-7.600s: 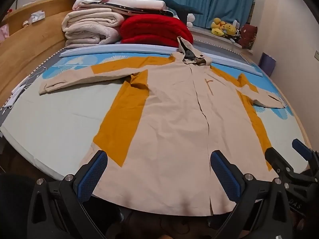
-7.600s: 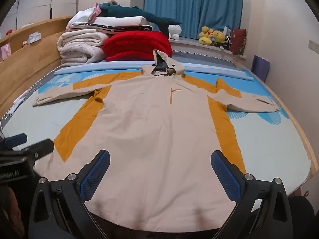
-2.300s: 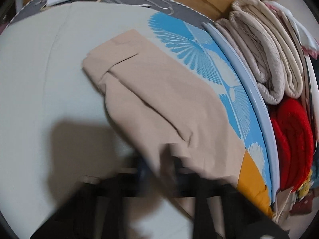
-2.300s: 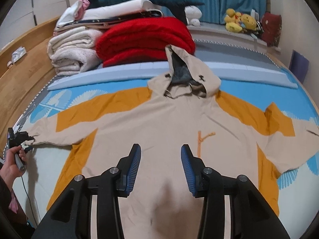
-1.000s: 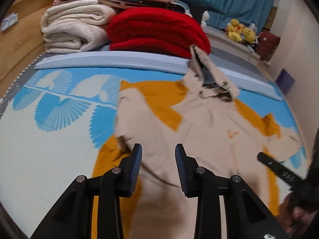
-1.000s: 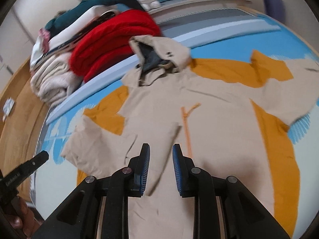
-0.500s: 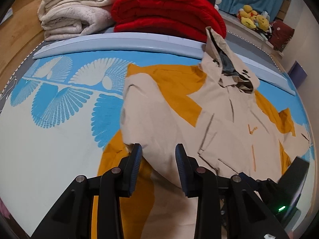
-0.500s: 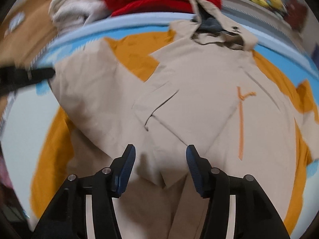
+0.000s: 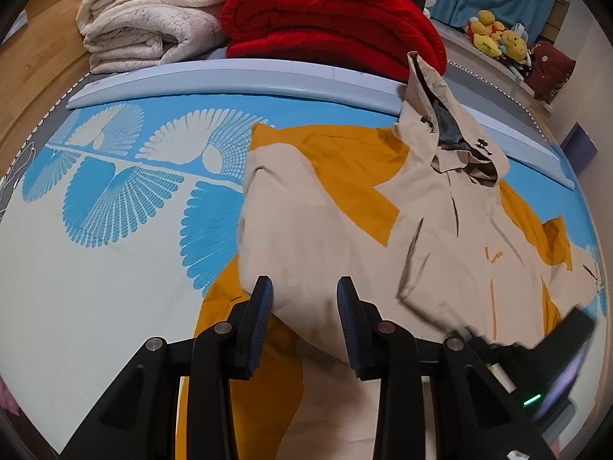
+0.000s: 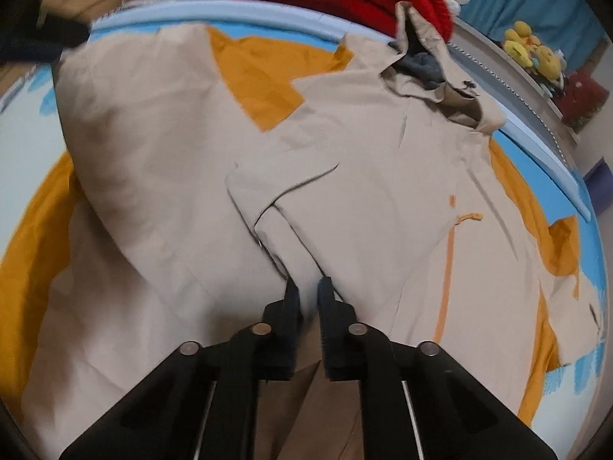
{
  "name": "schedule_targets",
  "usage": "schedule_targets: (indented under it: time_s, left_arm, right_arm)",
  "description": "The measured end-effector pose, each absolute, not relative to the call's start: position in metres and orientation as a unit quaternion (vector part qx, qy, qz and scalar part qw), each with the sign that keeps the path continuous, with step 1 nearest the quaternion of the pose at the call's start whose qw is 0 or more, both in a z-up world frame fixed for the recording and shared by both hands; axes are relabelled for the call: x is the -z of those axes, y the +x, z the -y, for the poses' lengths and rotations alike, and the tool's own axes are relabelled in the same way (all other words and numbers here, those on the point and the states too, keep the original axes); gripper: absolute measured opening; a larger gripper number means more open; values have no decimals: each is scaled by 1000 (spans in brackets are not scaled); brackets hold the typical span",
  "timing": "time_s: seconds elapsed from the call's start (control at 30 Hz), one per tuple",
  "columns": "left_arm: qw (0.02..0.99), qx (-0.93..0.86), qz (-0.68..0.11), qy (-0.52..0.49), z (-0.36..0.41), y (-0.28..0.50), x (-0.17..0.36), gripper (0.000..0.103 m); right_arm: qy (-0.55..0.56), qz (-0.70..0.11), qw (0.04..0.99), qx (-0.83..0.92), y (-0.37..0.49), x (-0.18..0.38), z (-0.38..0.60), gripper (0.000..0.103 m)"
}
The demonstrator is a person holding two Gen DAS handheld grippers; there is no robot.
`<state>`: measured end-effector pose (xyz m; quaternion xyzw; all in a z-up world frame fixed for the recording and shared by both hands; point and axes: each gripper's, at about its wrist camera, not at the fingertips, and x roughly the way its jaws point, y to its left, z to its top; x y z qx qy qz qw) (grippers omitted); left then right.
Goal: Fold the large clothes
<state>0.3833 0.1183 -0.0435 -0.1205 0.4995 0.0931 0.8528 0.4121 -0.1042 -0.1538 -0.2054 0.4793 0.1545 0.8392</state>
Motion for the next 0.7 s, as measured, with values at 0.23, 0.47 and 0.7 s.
schedule_targets:
  time_s: [0.23,0.47,0.7]
  left_arm:
    - [855,-92,-497,-121,-121,384,42,32]
    - [852,-87,-502,-119,-116,388,46,32]
    - [847,-81,-510,-127,-114,392,52,32]
  right_arm:
    - [44,-400,911,-92,432,88,183,5]
    - [280,-374,881,79,429,104,292,6]
    - [360,-500,777,130,439,180,330,14]
